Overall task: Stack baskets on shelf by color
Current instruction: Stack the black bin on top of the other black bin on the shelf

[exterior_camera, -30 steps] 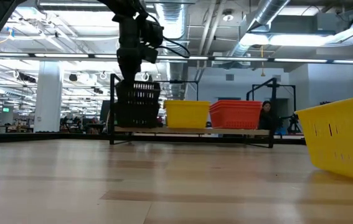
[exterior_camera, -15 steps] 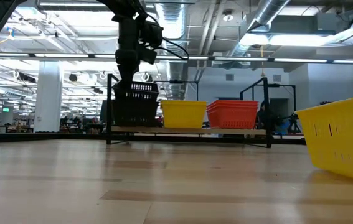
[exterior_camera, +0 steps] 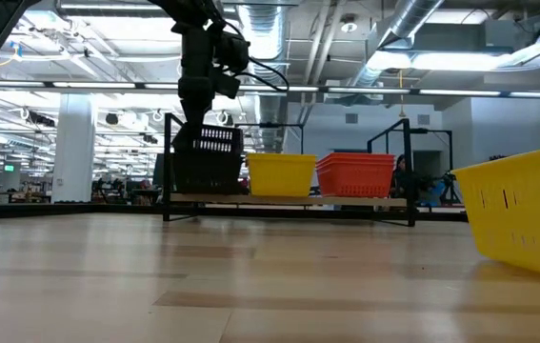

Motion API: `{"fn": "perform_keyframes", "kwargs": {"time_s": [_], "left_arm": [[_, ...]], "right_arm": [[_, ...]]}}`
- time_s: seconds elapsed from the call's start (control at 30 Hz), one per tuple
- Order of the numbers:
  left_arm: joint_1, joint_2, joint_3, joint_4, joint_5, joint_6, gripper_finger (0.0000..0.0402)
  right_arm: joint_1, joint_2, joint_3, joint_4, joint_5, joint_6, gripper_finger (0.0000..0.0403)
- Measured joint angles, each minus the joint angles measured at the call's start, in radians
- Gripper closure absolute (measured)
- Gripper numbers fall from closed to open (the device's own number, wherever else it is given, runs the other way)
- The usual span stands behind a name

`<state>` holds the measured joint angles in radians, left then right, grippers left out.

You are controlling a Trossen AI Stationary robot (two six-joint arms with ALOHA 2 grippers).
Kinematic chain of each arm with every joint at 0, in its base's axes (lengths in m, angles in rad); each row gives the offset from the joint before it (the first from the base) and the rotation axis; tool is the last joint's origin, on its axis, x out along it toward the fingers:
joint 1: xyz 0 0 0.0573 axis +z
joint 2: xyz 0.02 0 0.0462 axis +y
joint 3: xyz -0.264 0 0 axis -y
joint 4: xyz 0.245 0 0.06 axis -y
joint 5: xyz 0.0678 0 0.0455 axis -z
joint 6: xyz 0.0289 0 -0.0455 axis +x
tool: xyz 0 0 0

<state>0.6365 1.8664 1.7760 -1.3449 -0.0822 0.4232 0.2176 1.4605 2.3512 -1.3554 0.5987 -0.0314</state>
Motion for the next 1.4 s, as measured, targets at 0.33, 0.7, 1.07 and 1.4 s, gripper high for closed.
{"fn": "perform_keyframes", "kwargs": {"time_s": [0.33, 0.7, 1.07, 1.4], "left_arm": [[0.000, 0.000, 0.000, 0.000, -0.026, -0.018, 0.0320], [-0.008, 0.000, 0.000, 0.096, -0.227, -0.040, 0.0317], [-0.011, 0.000, 0.000, 0.113, -0.017, -0.008, 0.0317], [-0.005, 0.042, -0.001, 0.136, -0.034, -0.026, 0.0395]], "right_arm": [[0.000, 0.000, 0.000, -0.013, 0.000, -0.003, 0.0394], [0.000, 0.000, 0.000, -0.035, 0.000, -0.003, 0.0394], [0.000, 0.000, 0.000, -0.035, 0.000, -0.004, 0.0394], [0.000, 0.000, 0.000, -0.035, 0.001, -0.003, 0.0394]]}}
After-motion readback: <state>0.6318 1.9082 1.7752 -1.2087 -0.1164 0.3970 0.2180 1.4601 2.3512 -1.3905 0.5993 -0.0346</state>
